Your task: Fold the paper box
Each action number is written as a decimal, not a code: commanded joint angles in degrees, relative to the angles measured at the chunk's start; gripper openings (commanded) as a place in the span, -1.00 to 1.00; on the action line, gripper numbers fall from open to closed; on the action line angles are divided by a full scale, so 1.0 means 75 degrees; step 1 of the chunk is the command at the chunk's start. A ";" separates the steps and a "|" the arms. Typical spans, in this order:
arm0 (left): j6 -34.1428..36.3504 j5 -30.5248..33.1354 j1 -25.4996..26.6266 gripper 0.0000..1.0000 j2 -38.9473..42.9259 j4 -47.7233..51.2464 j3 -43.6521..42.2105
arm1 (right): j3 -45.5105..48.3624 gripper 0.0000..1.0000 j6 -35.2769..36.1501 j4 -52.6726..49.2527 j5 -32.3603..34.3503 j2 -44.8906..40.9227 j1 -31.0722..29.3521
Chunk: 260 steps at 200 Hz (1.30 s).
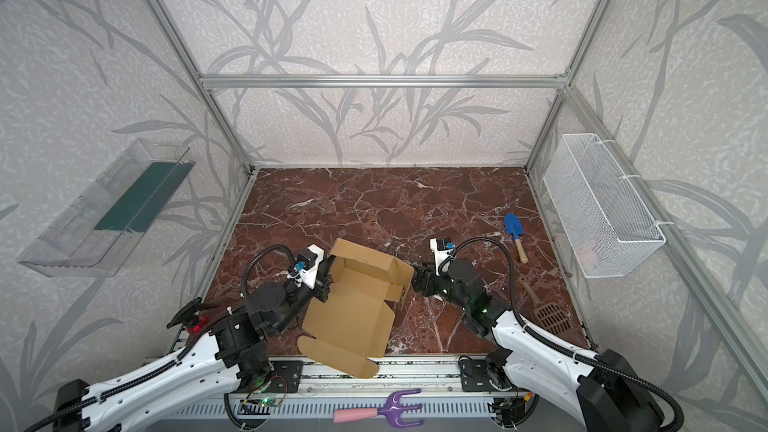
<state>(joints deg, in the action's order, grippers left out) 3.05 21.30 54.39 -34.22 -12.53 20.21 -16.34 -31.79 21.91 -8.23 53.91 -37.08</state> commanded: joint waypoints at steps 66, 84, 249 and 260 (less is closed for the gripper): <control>0.0103 -0.0029 0.0049 -1.00 0.0005 -0.0277 -0.0057 | 0.0252 0.34 -0.0413 0.0612 -0.0738 -0.0158 -0.0284; 0.0103 -0.0033 0.0049 -1.00 0.0007 -0.0289 -0.0055 | 0.0314 0.34 -0.0412 0.0449 -0.0677 -0.0355 -0.0406; 0.0109 -0.0020 0.0060 -1.00 -0.0067 -0.0292 -0.0044 | 0.0257 0.33 -0.0086 0.0151 0.0089 -0.0812 -0.1858; 0.0110 -0.0014 0.0060 -1.00 -0.0060 -0.0275 -0.0045 | 0.0208 0.33 -0.0068 0.0186 0.0123 -0.0770 -0.1908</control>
<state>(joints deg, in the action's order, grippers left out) 3.07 21.32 54.43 -34.65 -12.91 20.21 -13.96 -33.52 21.61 -8.86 47.94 -50.30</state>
